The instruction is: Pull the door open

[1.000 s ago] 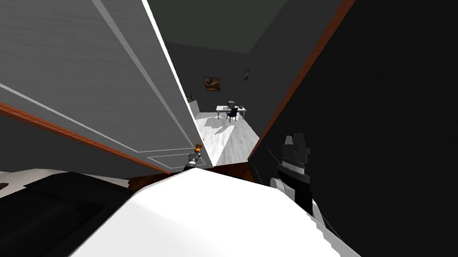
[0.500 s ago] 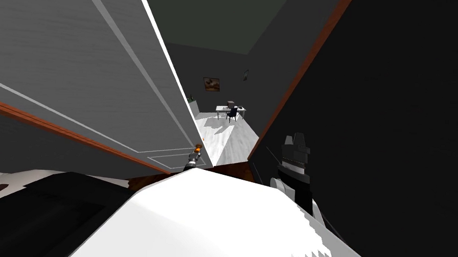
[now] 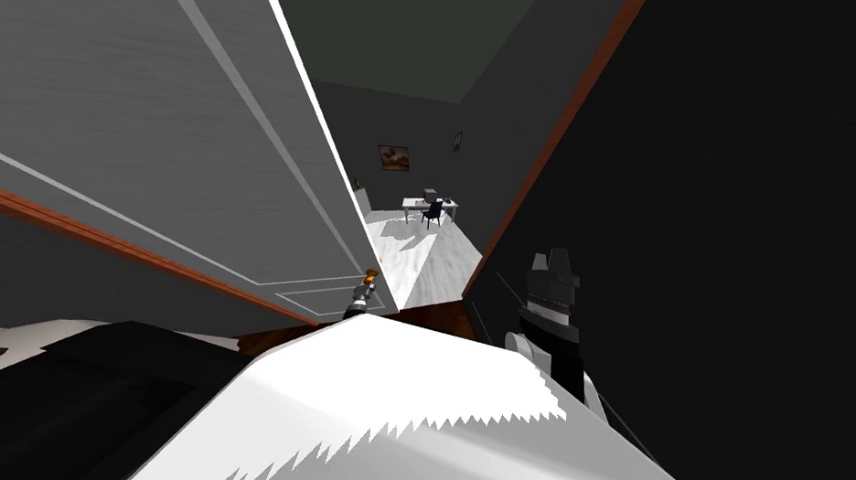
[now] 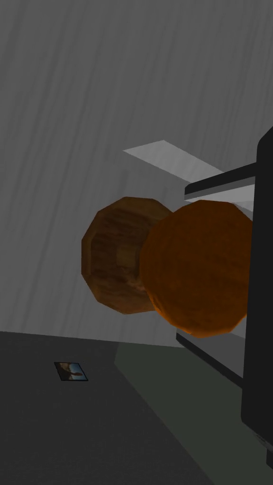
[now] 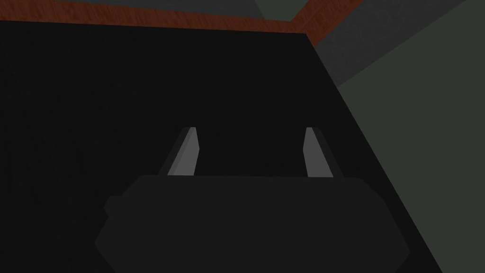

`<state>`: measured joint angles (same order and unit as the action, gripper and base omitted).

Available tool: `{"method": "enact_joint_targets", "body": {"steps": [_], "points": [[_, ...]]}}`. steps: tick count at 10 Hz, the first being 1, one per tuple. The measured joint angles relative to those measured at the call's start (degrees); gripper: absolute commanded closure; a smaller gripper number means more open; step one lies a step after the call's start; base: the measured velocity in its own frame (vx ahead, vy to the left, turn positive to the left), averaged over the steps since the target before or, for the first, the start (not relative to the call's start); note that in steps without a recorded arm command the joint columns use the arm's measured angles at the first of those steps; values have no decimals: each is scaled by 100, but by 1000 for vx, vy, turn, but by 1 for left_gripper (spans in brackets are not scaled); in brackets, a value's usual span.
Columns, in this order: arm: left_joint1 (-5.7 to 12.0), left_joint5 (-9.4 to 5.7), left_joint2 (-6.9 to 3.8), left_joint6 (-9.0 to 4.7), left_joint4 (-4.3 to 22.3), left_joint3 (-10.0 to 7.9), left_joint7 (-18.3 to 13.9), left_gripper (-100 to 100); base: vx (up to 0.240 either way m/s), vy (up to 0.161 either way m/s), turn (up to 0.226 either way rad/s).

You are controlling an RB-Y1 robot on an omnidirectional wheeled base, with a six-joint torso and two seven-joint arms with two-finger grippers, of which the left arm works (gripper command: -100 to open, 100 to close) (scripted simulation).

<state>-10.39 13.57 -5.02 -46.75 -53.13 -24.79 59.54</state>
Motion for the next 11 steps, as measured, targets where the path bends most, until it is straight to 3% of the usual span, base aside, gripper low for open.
{"method": "enact_joint_targets", "body": {"steps": [11], "points": [[68,-575,-150,4,47,301,-1550,100,-36,8,-31]]}}
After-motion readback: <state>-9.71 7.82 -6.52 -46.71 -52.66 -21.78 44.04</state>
